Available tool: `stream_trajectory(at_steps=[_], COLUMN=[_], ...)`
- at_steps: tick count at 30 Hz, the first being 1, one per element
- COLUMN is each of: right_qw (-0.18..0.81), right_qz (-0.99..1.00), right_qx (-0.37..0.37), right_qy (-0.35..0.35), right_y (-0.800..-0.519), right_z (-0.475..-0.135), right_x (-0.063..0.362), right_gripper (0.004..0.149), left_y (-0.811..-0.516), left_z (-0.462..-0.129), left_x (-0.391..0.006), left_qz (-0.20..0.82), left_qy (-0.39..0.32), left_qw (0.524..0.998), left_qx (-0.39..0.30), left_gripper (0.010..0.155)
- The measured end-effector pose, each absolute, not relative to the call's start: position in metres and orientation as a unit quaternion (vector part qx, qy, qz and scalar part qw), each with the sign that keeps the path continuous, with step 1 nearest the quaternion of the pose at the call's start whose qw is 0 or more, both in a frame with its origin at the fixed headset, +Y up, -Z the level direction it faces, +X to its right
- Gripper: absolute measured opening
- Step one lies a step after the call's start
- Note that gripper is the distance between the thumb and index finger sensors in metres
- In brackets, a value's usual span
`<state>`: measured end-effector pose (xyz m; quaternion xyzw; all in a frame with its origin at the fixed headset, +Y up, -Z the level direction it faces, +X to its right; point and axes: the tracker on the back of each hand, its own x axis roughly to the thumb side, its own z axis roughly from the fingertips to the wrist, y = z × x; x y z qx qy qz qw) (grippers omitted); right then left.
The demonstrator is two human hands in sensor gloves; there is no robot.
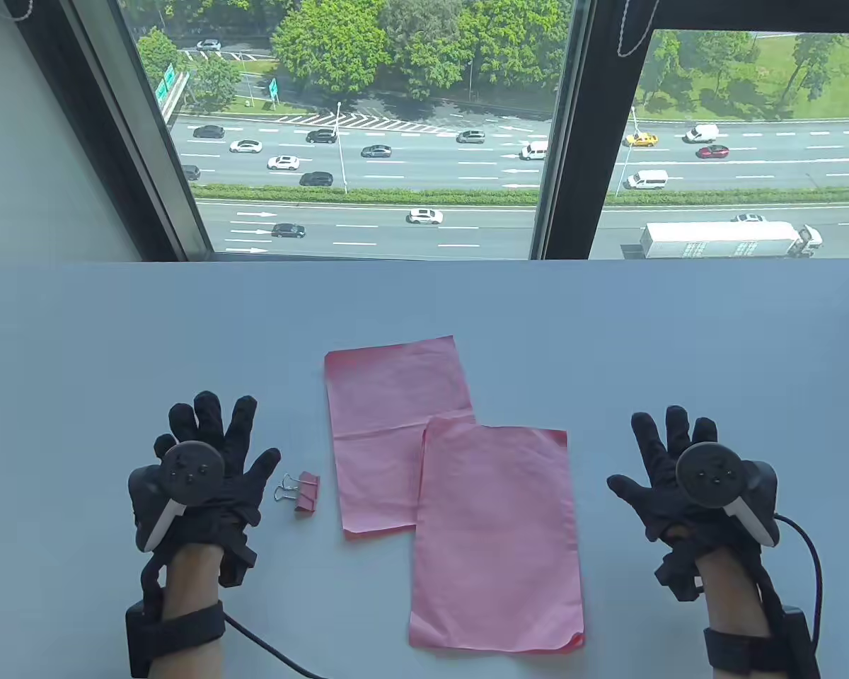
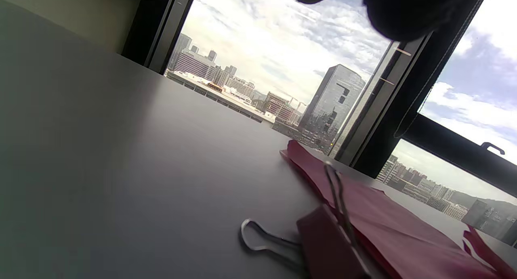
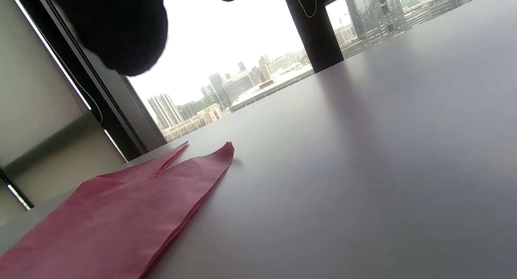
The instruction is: Clip paper with binder clip (Left hand to clip)
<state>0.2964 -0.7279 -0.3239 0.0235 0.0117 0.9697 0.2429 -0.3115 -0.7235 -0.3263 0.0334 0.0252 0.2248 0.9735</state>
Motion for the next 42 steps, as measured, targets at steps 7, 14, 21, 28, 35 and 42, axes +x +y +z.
stream_trajectory(at_steps=[7,14,21,28,35,42], right_qw=[0.246,0.256,0.259,0.242,0.184,0.174], right_qz=[0.969,0.965,0.959,0.958,0.952,0.942], right_qx=[0.031,0.044,0.062,0.085,0.076,0.089], right_qy=[0.024,0.043,0.093,0.126,0.233,0.274], right_y=[-0.729,-0.730,-0.733,-0.732,-0.749,-0.759], right_z=[-0.323,-0.323,-0.322,-0.317,-0.314,-0.312], right_x=[0.294,0.291,0.281,0.263,0.240,0.224], right_gripper=[0.088,0.096,0.098,0.100,0.103,0.104], left_y=[-0.720,-0.720,-0.721,-0.722,-0.726,-0.738], left_z=[-0.326,-0.326,-0.327,-0.328,-0.329,-0.334], left_x=[-0.308,-0.301,-0.301,-0.291,-0.266,-0.242], left_qz=[0.221,0.215,0.215,0.198,0.169,0.135], left_qy=[0.018,0.005,0.003,-0.009,-0.047,-0.077], left_qw=[0.974,0.976,0.976,0.980,0.984,0.987], left_qx=[0.035,0.039,0.037,0.024,0.013,-0.028], left_gripper=[0.079,0.079,0.079,0.079,0.080,0.081])
